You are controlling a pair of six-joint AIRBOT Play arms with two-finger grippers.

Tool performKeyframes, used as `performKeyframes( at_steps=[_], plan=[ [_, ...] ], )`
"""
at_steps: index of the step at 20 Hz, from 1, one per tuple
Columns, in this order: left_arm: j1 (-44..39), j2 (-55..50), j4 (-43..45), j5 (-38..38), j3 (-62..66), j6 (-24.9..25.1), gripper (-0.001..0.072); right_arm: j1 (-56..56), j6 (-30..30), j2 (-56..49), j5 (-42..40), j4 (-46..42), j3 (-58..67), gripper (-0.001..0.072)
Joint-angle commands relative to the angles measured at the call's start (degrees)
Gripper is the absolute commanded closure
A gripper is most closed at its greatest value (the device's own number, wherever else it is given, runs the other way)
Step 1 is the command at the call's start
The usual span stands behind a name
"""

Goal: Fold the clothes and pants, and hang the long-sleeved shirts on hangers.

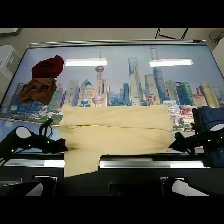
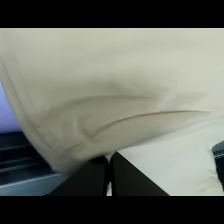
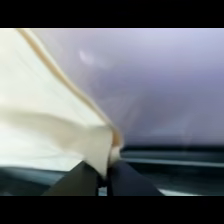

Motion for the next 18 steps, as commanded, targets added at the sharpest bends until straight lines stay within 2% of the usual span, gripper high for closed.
performKeyframes(
  at_steps=[1, 5, 9, 14, 15, 16, 17, 18],
  plan=[
    [0.00, -0.74, 2.95, -1.44, 11.52, -0.04, 0.0686, 1.62, 1.27, 0.11, 6.08, 6.88, 9.73, 0.0672],
    [-0.02, -13.11, 2.75, -0.94, 28.11, 0.00, 0.0686, 11.80, 8.35, -4.15, -2.05, 3.06, 23.41, 0.0671],
    [-1.44, -29.68, 2.71, -1.27, 42.99, -0.02, 0.0685, 18.29, 11.87, -15.80, -2.93, 2.27, 35.34, 0.0670],
    [-1.92, -41.16, 2.73, -2.05, 54.16, -0.04, 0.0685, 19.98, 14.34, -21.90, -5.11, 2.60, 38.34, 0.0654],
    [-1.92, -42.07, 2.54, -1.75, 54.60, -0.04, 0.0684, 19.87, 14.16, -21.97, -4.57, 2.60, 38.42, 0.0596],
    [-1.90, -42.77, 2.23, -1.77, 54.71, -0.09, 0.0680, 19.43, 13.64, -21.97, -3.08, 2.38, 39.08, 0.0494],
    [-1.88, -43.06, 2.05, -2.19, 54.71, -0.07, 0.0597, 18.56, 12.13, -21.97, -0.48, 2.21, 40.44, 0.0376],
    [-1.79, -42.95, 2.14, -2.99, 54.77, -0.02, 0.0375, 17.18, 10.78, -21.97, 2.29, 1.97, 41.83, 0.0203]
  ],
)
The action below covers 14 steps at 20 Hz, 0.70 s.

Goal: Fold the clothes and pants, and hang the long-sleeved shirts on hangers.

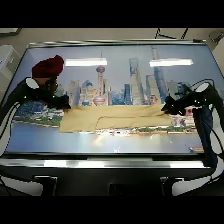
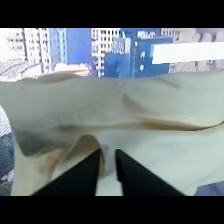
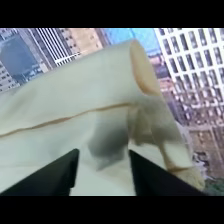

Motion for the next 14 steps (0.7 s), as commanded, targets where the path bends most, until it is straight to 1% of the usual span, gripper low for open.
performKeyframes(
  at_steps=[1, 2, 3, 4, 6, 9, 12, 13, 14],
  plan=[
    [0.57, -2.03, -0.39, -2.32, 1.97, 0.02, 0.0190, -3.67, -2.99, -0.87, 7.39, -0.57, 4.00, 0.0078],
    [1.33, -1.51, -0.39, -3.74, 1.97, 0.02, 0.0182, -6.08, -3.04, -0.87, 8.83, -0.74, 4.46, 0.0053],
    [1.97, -0.83, -0.42, -5.20, 1.97, -0.02, 0.0182, -8.46, -3.08, -1.05, 9.79, -0.76, 4.39, 0.0011],
    [2.47, 0.00, -0.42, -6.60, 1.97, -0.24, 0.0182, -9.86, -3.39, -1.68, 10.84, -0.79, 4.39, 0.0003],
    [2.75, 2.21, -0.92, -7.85, 1.95, -1.16, 0.0182, -10.29, -4.83, -3.98, 11.93, -0.20, 4.39, 0.0001],
    [1.92, 6.05, -4.87, -7.72, 1.95, -1.49, 0.0183, -8.39, -7.34, -7.85, 10.69, 6.84, 4.39, 0.0001],
    [-0.79, 8.90, -7.23, -5.84, 1.92, -1.51, 0.0191, -4.74, -6.71, -10.73, 8.26, 7.72, 4.39, 0.0004],
    [-1.92, 9.25, -7.37, -5.33, 1.95, -1.51, 0.0191, -3.39, -5.92, -11.47, 7.34, 7.74, 4.39, 0.0021],
    [-3.26, 9.25, -7.34, -4.98, 1.92, -1.51, 0.0191, -2.29, -5.75, -11.80, 6.67, 7.82, 4.42, 0.0135]
  ],
)
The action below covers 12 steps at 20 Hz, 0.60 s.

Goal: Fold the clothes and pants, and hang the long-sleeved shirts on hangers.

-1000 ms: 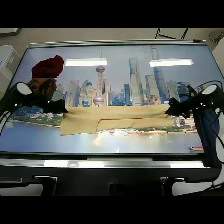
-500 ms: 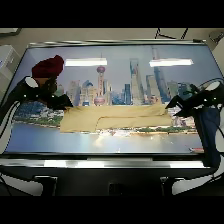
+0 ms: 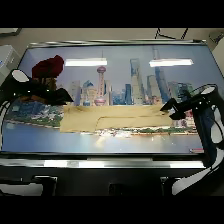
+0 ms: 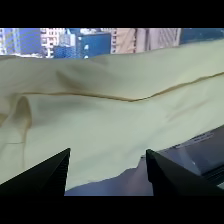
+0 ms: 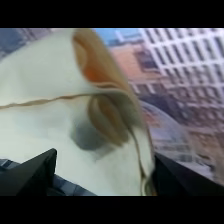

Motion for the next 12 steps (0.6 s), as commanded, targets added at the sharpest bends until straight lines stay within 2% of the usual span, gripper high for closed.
performKeyframes(
  at_steps=[1, 2, 3, 4, 5, 6, 9, 12],
  plan=[
    [-3.96, 1.38, -1.62, 1.88, 0.00, -0.09, 0.0192, 3.63, 0.26, -2.05, -3.52, 0.42, 0.07, 0.0392],
    [-5.44, 1.11, -1.60, 3.15, 0.00, -0.52, 0.0194, 4.09, -0.09, -1.57, -2.91, 0.92, 0.33, 0.0571],
    [-7.08, 0.70, -1.62, 5.09, 0.00, -1.46, 0.0226, 4.17, -1.31, -0.55, -1.42, 2.47, 0.61, 0.0660],
    [-9.22, 0.04, -1.62, 7.72, -0.02, -2.25, 0.0360, 4.17, -2.80, 1.20, 0.02, 4.57, 0.72, 0.0669],
    [-11.76, -0.81, -1.60, 10.67, -0.04, -2.19, 0.0551, 4.17, -3.91, 3.37, 1.07, 5.84, 0.70, 0.0670],
    [-14.49, -1.84, -1.64, 13.94, -0.20, -2.27, 0.0680, 4.17, -3.98, 6.21, 2.03, 6.82, 0.70, 0.0670],
    [-24.06, -6.99, -1.64, 24.04, -0.52, -8.17, 0.0682, 5.46, -3.30, 16.33, 4.98, 8.22, 0.70, 0.0670],
    [-31.15, -12.66, -2.43, 27.32, -0.55, -14.71, 0.0683, 8.17, 0.07, 27.54, 6.56, 8.17, 0.70, 0.0670]
  ],
)
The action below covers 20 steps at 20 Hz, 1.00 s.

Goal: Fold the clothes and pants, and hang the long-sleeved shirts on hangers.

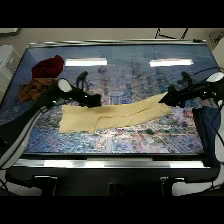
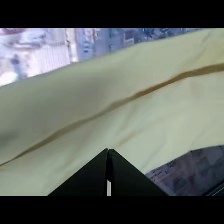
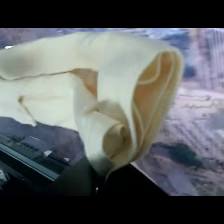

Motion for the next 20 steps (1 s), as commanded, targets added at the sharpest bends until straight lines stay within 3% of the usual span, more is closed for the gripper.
performKeyframes(
  at_steps=[1, 8, 10, 12, 13, 15, 18, 20],
  plan=[
    [-8.70, -6.27, -3.45, 7.74, -0.04, -7.19, 0.0683, 2.99, 3.39, 12.52, 2.19, 1.22, 0.07, 0.0669],
    [-24.00, -16.61, -40.65, 31.82, 3.15, -5.35, 0.0684, 9.38, 11.23, 25.18, 3.39, 1.20, 0.04, 0.0669],
    [-26.18, -18.40, -43.34, 34.01, 6.64, -4.33, 0.0684, 9.31, 12.04, 25.14, 2.91, -0.35, -0.04, 0.0669],
    [-24.46, -18.12, -42.91, 31.95, 7.45, 2.21, 0.0685, 9.31, 11.96, 23.06, 0.87, -0.66, -0.11, 0.0669],
    [-22.03, -17.66, -40.54, 28.22, 7.45, 4.33, 0.0686, 9.38, 11.30, 21.16, -0.44, 1.07, -0.11, 0.0669],
    [-14.62, -15.61, -29.18, 18.01, 7.45, 3.85, 0.0687, 10.05, 8.83, 16.90, -3.28, 7.67, -0.09, 0.0669],
    [-1.42, -7.54, -5.07, 3.37, 7.45, -1.42, 0.0687, 16.31, 5.51, 9.49, -9.05, 14.88, -0.04, 0.0669],
    [7.65, 0.72, 7.91, -4.37, 7.45, -2.29, 0.0686, 22.03, 5.35, 3.76, -13.70, 17.09, -0.04, 0.0669]
  ],
)
